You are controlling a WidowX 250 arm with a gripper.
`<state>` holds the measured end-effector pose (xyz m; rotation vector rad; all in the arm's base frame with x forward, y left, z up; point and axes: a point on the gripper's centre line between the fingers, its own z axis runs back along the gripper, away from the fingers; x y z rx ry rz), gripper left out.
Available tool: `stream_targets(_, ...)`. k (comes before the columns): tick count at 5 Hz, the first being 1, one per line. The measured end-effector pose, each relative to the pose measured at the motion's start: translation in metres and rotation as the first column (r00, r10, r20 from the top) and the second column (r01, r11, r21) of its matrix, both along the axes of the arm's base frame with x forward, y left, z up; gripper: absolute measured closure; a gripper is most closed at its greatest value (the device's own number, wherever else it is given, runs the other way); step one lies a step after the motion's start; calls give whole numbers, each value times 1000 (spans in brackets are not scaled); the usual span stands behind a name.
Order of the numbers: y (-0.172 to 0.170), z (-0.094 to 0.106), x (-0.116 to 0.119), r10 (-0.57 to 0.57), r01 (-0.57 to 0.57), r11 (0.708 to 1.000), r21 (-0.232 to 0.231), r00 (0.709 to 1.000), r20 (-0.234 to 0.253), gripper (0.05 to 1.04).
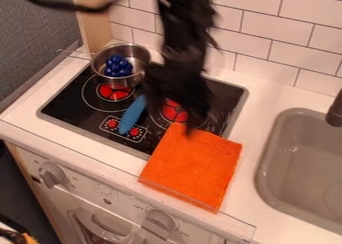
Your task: Put the blue object on the right burner
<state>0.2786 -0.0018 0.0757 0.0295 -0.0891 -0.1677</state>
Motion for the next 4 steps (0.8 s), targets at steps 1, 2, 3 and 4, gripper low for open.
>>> stream_targets(1, 40, 13, 34, 73, -72, 997, -7, 996, 45, 83)
stream_targets(2, 94, 19, 63, 159, -160, 987, 28, 987, 39, 83)
stream_targets(3, 127, 9, 83, 238, -240, 970, 41, 970, 54, 83)
stream_targets(4, 134, -12, 96, 271, -272, 961, 39, 962, 36, 83)
